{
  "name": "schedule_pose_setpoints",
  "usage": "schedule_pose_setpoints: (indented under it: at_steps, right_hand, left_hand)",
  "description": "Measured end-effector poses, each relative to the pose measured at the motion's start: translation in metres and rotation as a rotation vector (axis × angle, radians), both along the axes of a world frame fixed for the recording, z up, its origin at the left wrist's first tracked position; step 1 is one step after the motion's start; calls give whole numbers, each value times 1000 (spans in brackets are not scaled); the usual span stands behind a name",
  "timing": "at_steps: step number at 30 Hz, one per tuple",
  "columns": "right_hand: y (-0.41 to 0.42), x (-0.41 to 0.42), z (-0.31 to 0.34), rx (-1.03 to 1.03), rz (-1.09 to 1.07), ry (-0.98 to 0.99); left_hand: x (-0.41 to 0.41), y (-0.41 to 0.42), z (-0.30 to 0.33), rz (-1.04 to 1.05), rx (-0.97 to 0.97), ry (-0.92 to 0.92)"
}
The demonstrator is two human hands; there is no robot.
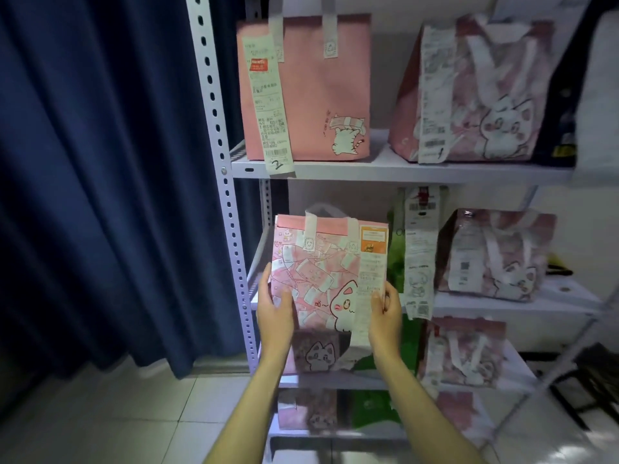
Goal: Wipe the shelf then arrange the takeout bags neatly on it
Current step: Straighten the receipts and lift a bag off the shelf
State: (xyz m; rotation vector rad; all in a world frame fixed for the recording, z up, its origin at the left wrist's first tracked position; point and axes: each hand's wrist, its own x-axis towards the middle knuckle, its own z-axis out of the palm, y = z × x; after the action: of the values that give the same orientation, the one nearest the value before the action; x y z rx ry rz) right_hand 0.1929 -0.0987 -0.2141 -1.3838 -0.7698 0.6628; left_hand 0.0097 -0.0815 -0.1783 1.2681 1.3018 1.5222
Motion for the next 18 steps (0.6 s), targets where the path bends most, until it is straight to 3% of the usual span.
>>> schedule_pose_setpoints:
  at_steps: [8, 18]
  right_hand:
    - [-141, 65, 1, -23, -58, 7]
    - [-360, 198, -10, 56, -292, 45]
  left_hand:
    - [70, -103, -6, -159, -13, -39]
    - [227, -263, -16, -420, -68, -106]
